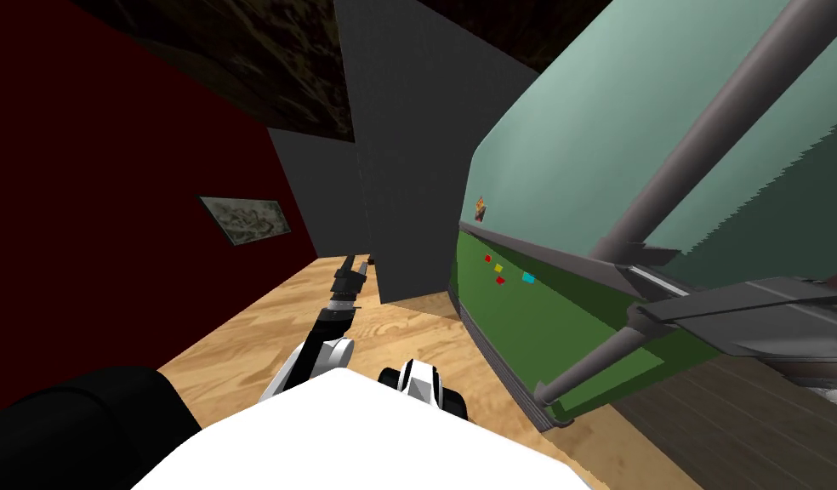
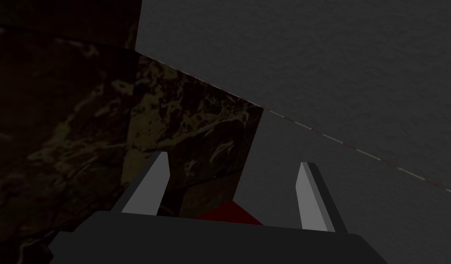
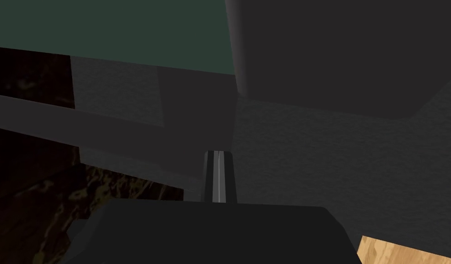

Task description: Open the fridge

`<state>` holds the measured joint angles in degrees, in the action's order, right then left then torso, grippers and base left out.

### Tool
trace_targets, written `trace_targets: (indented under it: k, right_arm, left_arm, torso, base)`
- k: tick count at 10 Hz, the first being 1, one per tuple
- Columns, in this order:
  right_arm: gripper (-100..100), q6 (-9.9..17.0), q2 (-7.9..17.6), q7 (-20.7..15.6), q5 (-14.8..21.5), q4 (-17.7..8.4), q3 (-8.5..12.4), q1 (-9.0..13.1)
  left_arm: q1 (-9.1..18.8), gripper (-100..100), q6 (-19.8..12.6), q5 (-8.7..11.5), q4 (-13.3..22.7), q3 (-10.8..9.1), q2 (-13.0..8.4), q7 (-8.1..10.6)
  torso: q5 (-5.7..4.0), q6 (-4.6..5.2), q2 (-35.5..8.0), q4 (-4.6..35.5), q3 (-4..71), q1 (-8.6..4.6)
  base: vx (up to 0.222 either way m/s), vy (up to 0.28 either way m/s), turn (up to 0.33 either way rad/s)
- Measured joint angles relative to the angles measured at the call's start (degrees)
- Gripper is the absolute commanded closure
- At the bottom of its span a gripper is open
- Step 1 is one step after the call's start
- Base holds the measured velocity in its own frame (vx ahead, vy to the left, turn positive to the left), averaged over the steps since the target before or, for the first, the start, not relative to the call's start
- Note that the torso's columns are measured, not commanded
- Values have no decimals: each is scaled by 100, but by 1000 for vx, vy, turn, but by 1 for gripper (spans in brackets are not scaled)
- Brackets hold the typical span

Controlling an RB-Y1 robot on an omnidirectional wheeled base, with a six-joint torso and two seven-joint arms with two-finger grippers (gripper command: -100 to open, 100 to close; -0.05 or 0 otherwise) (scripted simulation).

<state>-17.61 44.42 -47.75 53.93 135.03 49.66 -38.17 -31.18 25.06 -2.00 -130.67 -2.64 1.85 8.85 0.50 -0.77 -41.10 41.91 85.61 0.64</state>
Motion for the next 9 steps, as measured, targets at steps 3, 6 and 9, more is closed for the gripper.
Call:
trace_targets:
  k: [3, 6, 9]
  right_arm:
    - [100, 108, 55, 38, 34, -123, 116, -114]
    - [100, 247, 78, 52, 74, -229, 197, -180]
    - [-100, 249, 127, 66, 102, -367, 335, -311]
  left_arm:
    - [-1, 0, 0, 0, 0, -1, -1, 0]
    - [0, 0, 0, 0, 0, -1, -1, 0]
    - [-3, 0, 0, 0, 0, -3, -3, 0]
  torso:
    - [-12, 28, -36, 23, -30, -37]
    - [-14, 35, -58, 24, -49, -30]
    - [-47, 74, -84, 30, -80, -69]
  base:
    - [-15, 290, -35]
    - [9, 262, -47]
    - [78, 145, -149]
